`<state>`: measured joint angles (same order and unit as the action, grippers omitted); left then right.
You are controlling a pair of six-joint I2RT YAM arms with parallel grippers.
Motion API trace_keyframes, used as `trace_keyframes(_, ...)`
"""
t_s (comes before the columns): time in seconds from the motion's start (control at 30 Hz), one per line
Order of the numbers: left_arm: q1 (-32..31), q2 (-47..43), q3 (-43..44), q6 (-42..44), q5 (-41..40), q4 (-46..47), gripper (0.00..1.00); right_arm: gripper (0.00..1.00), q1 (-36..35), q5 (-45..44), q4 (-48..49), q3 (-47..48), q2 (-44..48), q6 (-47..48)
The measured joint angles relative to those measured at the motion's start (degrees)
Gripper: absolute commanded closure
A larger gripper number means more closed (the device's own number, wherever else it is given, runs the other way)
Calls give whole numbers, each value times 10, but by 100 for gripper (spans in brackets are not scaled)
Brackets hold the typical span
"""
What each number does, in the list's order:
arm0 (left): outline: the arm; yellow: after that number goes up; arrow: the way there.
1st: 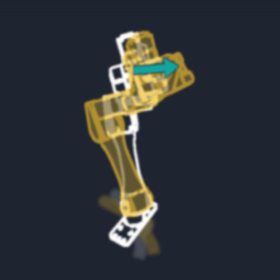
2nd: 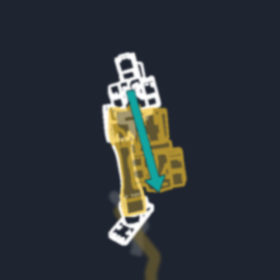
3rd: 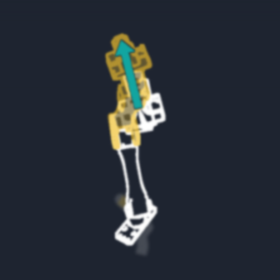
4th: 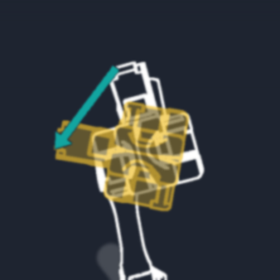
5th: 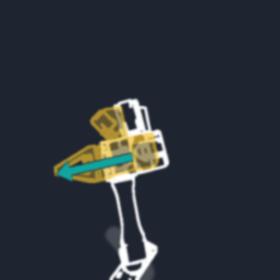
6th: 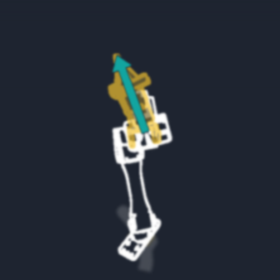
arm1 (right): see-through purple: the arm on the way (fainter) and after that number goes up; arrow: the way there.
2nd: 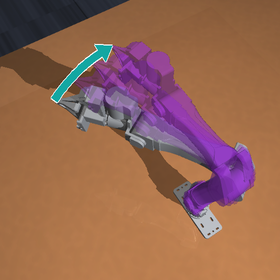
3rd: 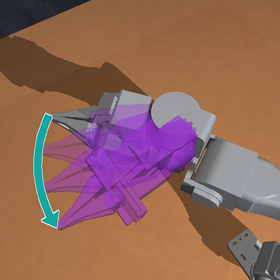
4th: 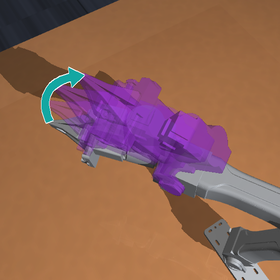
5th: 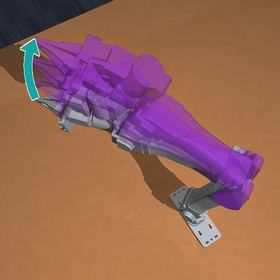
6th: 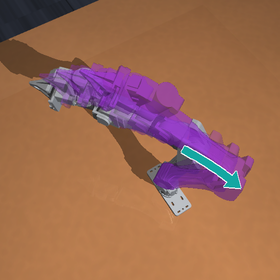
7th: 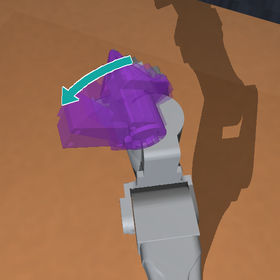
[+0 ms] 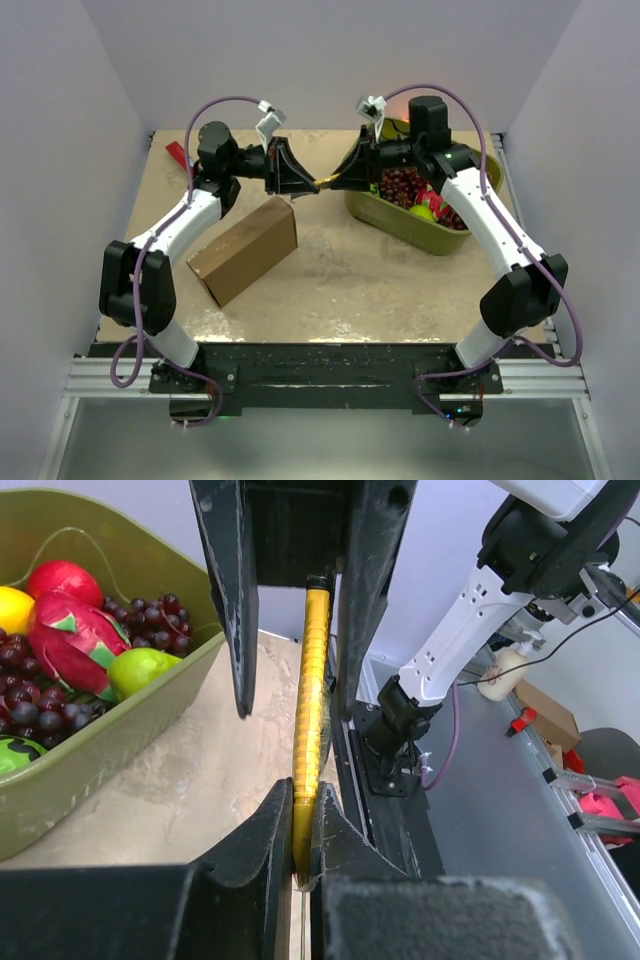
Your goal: Unpack the express box
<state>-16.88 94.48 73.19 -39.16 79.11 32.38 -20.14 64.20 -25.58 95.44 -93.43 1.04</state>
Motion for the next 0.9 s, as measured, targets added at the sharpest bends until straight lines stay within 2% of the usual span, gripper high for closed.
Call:
trace_keyframes(0.2,0,0,-4,-19,-3,20,100,81,-6,15,0,0,-9,-17)
trace_keyframes(0.27,1,0,-5,-23,-3,26,100,84,-7,18,1,0,-9,-21)
trace_keyframes(0.43,2,1,-5,-29,-13,35,100,100,-7,13,26,0,-10,-56)
trace_keyframes(0.47,3,1,-4,-29,-15,36,94,100,-7,12,33,0,-10,-64)
trace_keyframes(0.53,4,1,-4,-25,-21,35,75,100,-7,5,45,0,-11,-83)
trace_keyframes(0.57,5,1,-4,-18,-26,28,61,100,-7,-3,46,2,-13,-89)
trace_keyframes(0.63,5,1,0,21,-37,-10,46,100,-7,-25,39,23,-24,-92)
trace_keyframes(0.67,5,1,9,53,-46,-62,34,100,-8,-43,32,40,-31,-91)
trace_keyframes(0.73,3,5,43,147,-95,-187,24,100,-9,-99,16,76,-41,-78)
trace_keyframes(0.8,4,5,81,240,-162,-305,0,100,-10,-165,-9,102,-40,-59)
trace_keyframes(0.9,5,-4,117,363,-273,-432,0,100,-17,-275,-42,133,-39,-26)
